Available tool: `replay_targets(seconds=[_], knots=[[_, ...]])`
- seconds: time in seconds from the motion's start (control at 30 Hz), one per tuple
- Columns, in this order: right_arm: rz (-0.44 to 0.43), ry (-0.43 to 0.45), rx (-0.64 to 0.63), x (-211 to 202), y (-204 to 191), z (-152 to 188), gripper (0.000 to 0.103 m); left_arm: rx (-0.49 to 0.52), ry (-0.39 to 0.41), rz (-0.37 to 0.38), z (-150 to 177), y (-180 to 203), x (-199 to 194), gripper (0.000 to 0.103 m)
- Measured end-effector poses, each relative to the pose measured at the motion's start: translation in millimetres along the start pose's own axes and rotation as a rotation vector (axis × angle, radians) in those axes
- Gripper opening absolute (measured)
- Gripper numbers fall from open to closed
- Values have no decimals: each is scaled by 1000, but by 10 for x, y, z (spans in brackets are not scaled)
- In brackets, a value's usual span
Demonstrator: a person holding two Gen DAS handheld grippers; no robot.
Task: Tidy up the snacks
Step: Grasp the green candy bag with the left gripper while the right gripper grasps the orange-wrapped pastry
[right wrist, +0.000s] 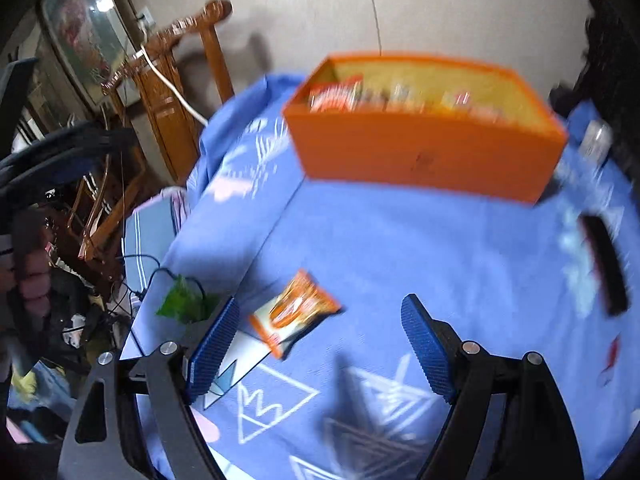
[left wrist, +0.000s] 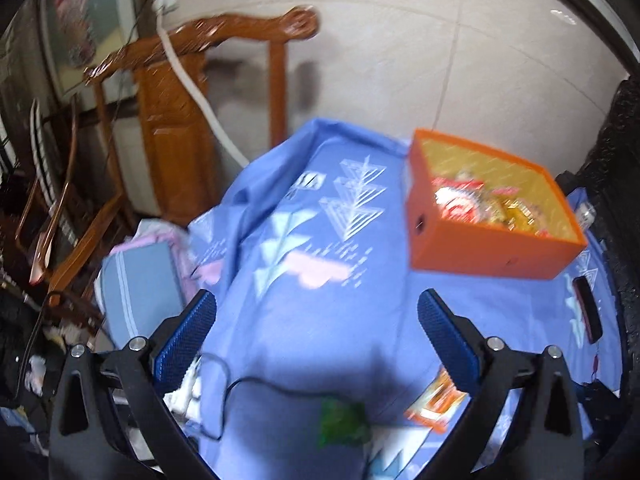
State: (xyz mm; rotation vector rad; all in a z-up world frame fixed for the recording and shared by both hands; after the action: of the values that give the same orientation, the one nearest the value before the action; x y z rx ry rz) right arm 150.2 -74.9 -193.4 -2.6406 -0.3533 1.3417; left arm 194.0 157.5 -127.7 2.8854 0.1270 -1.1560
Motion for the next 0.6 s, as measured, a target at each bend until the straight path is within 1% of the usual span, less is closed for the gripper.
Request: replay_targets(seconds=[0.07,0.27,0.33,0.4,0.43,0.47,0.5,0.53,0.57,0.6], knots=[[4,-32,38,192,-56,79,83,-14,-22,-9,97,-149,-15,99],[67,-79,112,697,-129,226,83,-36,-52,-18,246,-542,-47,99],[94,-84,109,839,-171,235,83,-22,-65,-24,326,-576,5,99],[126,-99,86,938,-202,269,82,-11,-111,-20,478,-593,137,99],[125,-108,83,979,-218,288,77,-14,-152,-3,589,-574,231,99],[138,-100,68,984,-238,300,77,-21,-179,14,664,-554,292,99],[168,-95,28,982,-260,321,69,-33,-205,33,745,-533,359,99],[189,-90,-5,972,-271,331,54,-41,-226,34,822,-520,415,99],[194,-85,-31,947,-275,341,48,-39,-244,32,911,-496,470,99],[176,-85,-41,922,-266,357,42,-34,-252,38,979,-465,502,99]])
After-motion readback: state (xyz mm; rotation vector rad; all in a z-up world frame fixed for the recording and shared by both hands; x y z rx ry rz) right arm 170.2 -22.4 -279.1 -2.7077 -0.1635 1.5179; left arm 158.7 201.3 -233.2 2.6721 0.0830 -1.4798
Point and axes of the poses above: each gripper's, at about its wrist camera, not at the fingertips, and x roughly the way its jaws point, y to its right, z to its underside, the point moved 6 cm from there along x, roughly the way its jaws point, and after that the axes turned 7 degrees about y, right-handed, at the moved point
